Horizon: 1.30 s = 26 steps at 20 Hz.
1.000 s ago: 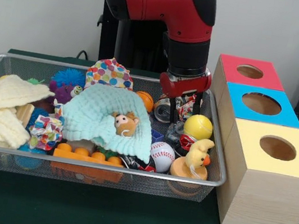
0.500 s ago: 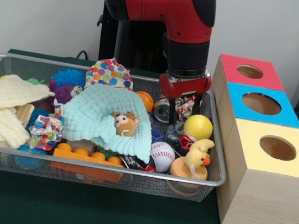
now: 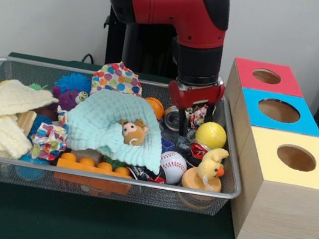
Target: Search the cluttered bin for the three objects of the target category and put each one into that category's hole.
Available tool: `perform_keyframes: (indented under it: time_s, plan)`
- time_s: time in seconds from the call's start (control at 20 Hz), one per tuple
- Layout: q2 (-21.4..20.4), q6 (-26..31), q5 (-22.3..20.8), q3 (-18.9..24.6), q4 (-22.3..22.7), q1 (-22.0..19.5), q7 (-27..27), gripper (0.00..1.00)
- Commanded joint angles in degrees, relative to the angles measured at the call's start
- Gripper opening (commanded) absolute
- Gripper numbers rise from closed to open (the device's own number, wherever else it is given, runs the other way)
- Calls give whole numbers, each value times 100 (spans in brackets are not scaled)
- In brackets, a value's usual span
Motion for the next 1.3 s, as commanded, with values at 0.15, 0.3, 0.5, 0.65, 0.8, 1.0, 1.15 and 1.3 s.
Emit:
perform_keyframes:
  time_s: [0.15,0.3,0.5,0.65,0.8,1.0,1.15,1.3]
  plan:
    - [378,-300,-101,30,-725,-70,692,100]
    - [473,-350,-143,9,-773,-69,678,100]
    - [482,-339,-134,-12,-804,-42,691,100]
    - [508,-375,-152,-9,-814,-58,689,100]
    - [566,-425,-185,-65,-868,-28,683,100]
    - [606,-439,-218,-94,-910,-1,660,100]
    - [598,-430,-215,-112,-903,6,667,100]
    - [603,-388,-168,-136,-897,15,703,100]
